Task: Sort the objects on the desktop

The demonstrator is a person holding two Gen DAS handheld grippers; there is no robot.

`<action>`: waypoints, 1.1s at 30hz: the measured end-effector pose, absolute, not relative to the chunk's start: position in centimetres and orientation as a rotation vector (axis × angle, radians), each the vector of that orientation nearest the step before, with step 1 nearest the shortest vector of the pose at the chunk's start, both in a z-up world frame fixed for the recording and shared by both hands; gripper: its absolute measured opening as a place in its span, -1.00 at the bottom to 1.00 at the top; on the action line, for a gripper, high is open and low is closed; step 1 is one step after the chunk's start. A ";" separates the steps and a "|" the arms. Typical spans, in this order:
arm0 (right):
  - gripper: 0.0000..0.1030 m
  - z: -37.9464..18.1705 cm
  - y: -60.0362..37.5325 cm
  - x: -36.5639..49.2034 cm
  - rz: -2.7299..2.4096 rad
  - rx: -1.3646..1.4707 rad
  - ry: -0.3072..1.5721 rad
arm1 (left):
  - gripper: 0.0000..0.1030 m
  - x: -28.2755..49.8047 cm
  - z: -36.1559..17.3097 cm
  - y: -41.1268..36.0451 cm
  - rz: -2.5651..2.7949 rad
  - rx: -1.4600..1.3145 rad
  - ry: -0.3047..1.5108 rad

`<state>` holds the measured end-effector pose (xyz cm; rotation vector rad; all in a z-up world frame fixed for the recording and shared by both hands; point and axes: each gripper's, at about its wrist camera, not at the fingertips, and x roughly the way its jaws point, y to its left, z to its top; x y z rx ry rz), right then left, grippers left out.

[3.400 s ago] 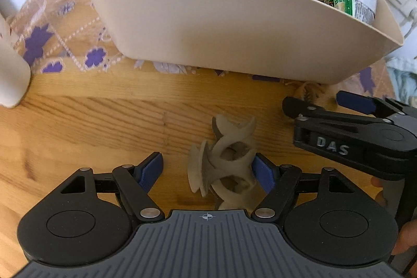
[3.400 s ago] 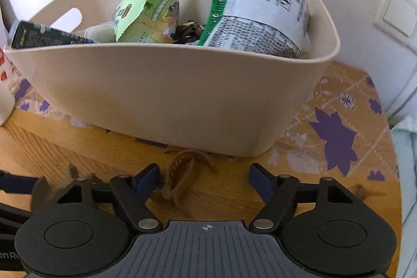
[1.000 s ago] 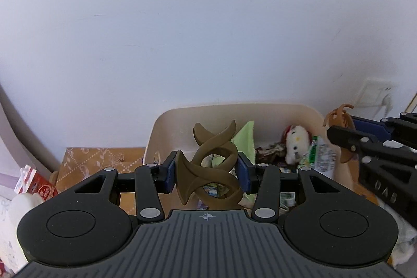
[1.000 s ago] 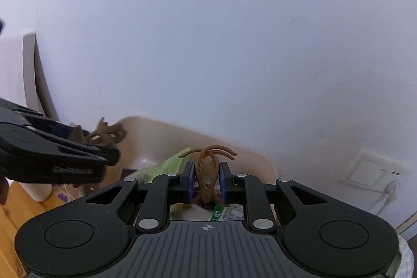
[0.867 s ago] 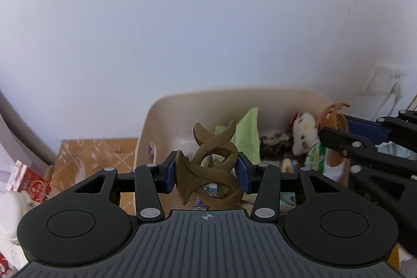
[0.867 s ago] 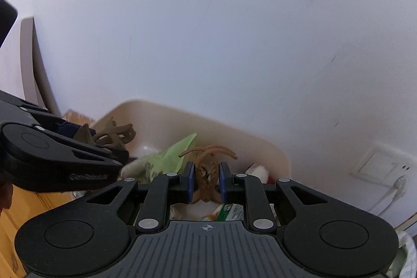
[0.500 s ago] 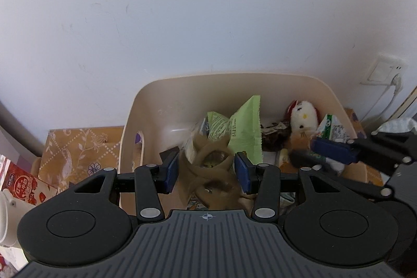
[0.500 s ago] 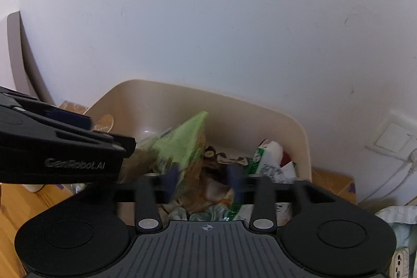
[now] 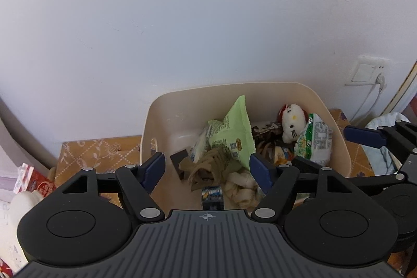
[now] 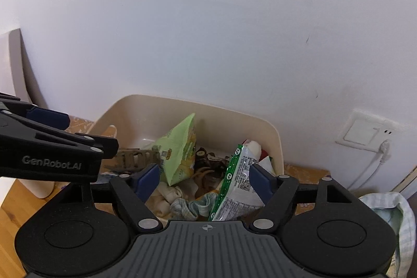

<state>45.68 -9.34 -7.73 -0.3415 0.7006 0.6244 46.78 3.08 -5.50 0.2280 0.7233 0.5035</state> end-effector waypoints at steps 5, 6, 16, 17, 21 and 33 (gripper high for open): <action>0.55 -5.9 -10.6 43.2 0.623 -0.336 0.691 | 0.42 44.8 -4.5 1.7 0.501 0.229 0.695; 0.56 -5.5 -11.0 42.7 0.621 -0.336 0.687 | 0.42 44.4 -4.4 1.4 0.503 0.227 0.692; 0.71 -0.9 -15.8 36.8 0.662 -0.274 0.699 | 0.42 37.8 -2.6 -2.8 0.520 0.272 0.647; 0.72 -0.6 -16.3 36.4 0.669 -0.264 0.705 | 0.42 36.7 -2.4 -3.4 0.518 0.277 0.644; 0.74 0.2 -18.4 32.8 0.714 -0.254 0.700 | 0.42 32.8 -2.1 -5.5 0.512 0.301 0.614; 0.75 3.4 -24.6 21.7 0.743 -0.375 0.582 | 0.42 21.9 -2.7 -11.8 0.531 0.314 0.580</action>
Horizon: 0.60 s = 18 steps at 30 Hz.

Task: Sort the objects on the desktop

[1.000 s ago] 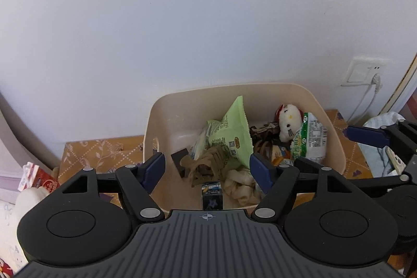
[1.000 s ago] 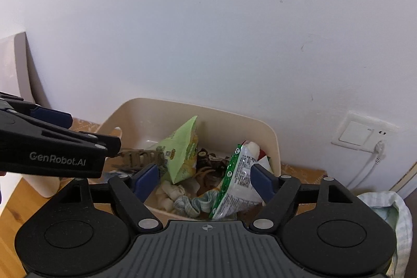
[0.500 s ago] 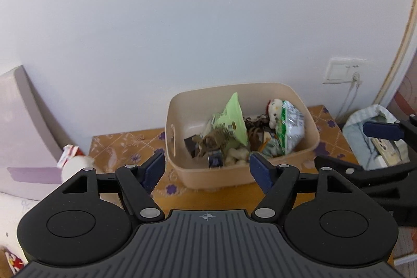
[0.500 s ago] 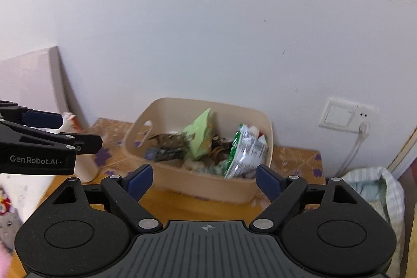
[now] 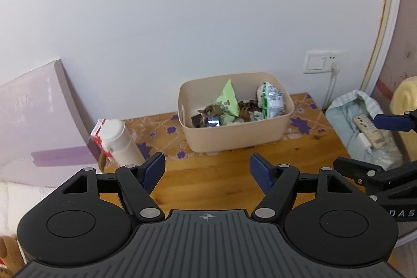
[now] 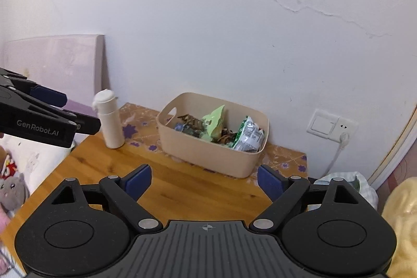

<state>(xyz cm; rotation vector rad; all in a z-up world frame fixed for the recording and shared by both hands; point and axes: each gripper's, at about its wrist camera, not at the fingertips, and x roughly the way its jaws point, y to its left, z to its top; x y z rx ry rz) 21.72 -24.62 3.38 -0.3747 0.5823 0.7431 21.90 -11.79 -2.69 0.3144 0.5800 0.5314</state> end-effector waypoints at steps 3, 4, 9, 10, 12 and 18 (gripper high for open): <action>0.75 4.2 -26.4 19.3 0.768 -0.368 0.582 | 0.42 19.4 -3.0 -13.6 0.531 0.323 0.572; 0.75 4.4 -26.9 18.6 0.772 -0.368 0.579 | 0.42 18.6 -3.2 -14.2 0.531 0.327 0.567; 0.75 5.5 -29.4 15.0 0.802 -0.369 0.567 | 0.42 14.5 -4.1 -17.1 0.512 0.333 0.555; 0.75 5.6 -29.8 14.4 0.808 -0.367 0.568 | 0.42 13.8 -4.3 -17.6 0.510 0.332 0.554; 0.75 5.7 -30.6 13.3 0.825 -0.359 0.574 | 0.42 12.5 -4.7 -18.5 0.501 0.321 0.553; 0.89 6.2 -33.2 10.5 0.845 -0.333 0.574 | 0.42 9.2 -6.0 -20.5 0.473 0.279 0.553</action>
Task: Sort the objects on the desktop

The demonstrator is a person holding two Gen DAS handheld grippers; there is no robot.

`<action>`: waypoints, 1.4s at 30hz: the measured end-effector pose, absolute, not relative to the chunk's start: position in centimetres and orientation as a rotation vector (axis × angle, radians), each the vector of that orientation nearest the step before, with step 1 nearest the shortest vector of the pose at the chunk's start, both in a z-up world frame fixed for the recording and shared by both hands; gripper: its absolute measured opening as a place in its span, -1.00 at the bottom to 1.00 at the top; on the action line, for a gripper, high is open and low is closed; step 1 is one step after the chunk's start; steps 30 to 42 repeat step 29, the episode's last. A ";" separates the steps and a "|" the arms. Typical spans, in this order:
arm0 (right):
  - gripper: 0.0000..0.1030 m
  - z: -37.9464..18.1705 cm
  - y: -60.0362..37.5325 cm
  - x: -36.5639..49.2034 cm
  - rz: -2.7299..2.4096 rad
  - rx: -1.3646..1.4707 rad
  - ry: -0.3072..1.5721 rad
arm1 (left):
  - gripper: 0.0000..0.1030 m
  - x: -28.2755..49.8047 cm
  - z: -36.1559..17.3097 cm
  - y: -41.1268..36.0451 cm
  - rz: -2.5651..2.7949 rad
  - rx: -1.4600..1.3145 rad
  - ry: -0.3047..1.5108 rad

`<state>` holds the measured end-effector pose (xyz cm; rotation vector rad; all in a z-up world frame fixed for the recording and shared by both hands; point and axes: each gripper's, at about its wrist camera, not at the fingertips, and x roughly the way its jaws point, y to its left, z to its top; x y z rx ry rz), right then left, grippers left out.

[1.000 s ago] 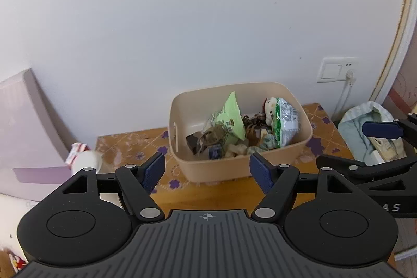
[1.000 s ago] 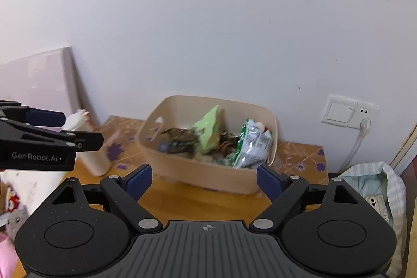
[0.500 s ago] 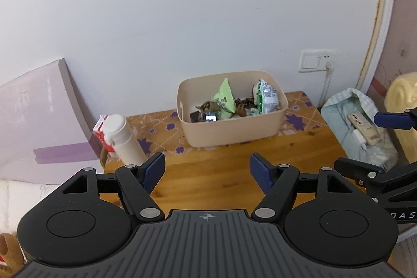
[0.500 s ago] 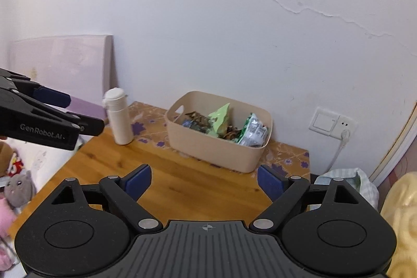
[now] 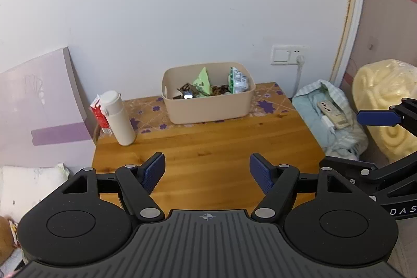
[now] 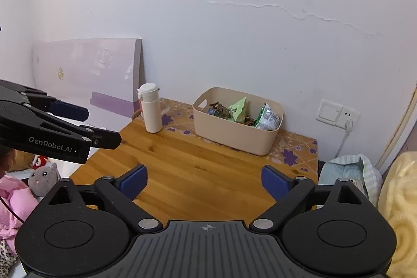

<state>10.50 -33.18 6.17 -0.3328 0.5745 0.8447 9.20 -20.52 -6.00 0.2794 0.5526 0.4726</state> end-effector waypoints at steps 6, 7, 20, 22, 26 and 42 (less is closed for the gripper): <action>0.94 6.8 -35.4 8.9 0.839 -0.326 0.570 | 0.42 6.8 -6.7 -22.1 0.442 0.238 0.565; 0.95 6.9 -35.8 8.8 0.838 -0.323 0.572 | 0.42 6.4 -6.9 -22.4 0.440 0.235 0.570; 1.00 6.6 -38.0 8.5 0.810 -0.245 0.635 | 0.42 4.0 -7.0 -24.6 0.443 0.196 0.633; 1.00 6.4 -38.1 8.6 0.806 -0.231 0.648 | 0.42 3.8 -6.8 -24.7 0.442 0.198 0.637; 1.00 6.0 -38.1 9.0 0.802 -0.229 0.659 | 0.42 3.6 -6.4 -24.9 0.427 0.185 0.633; 1.00 5.8 -37.7 9.6 0.798 -0.238 0.669 | 0.42 3.4 -6.0 -24.9 0.412 0.174 0.623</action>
